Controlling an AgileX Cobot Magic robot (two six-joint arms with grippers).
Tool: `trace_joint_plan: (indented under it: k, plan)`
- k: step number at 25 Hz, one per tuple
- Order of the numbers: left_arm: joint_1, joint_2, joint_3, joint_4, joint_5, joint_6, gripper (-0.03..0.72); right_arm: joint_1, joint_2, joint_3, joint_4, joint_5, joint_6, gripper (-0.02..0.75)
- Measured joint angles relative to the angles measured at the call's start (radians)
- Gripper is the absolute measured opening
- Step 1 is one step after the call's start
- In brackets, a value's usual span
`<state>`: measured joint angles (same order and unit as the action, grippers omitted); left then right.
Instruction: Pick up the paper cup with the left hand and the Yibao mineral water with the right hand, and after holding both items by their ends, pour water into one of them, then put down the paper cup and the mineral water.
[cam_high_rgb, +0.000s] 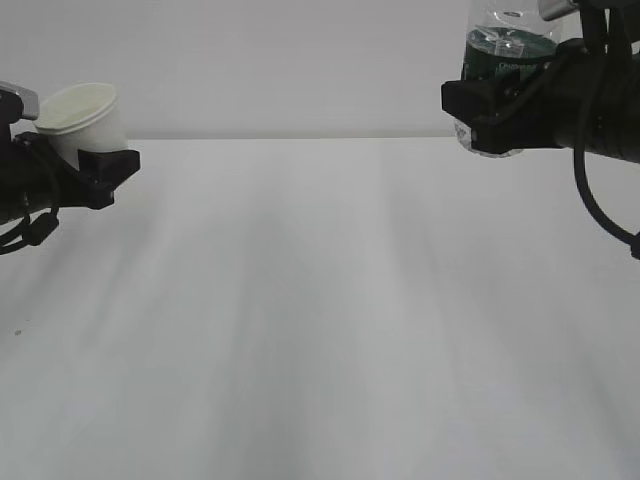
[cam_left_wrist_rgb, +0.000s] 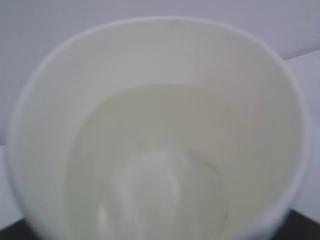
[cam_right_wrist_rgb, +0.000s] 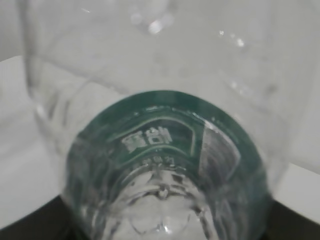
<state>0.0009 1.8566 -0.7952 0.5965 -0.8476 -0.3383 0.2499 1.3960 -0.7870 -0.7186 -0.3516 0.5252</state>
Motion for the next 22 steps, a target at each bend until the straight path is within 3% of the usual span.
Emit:
trace_joint_plan:
  k: [22]
  plan:
    - [0.006,0.000,0.001,-0.097,0.060,0.080,0.445,0.000,0.000,0.000,0.000,0.000,0.002,0.428]
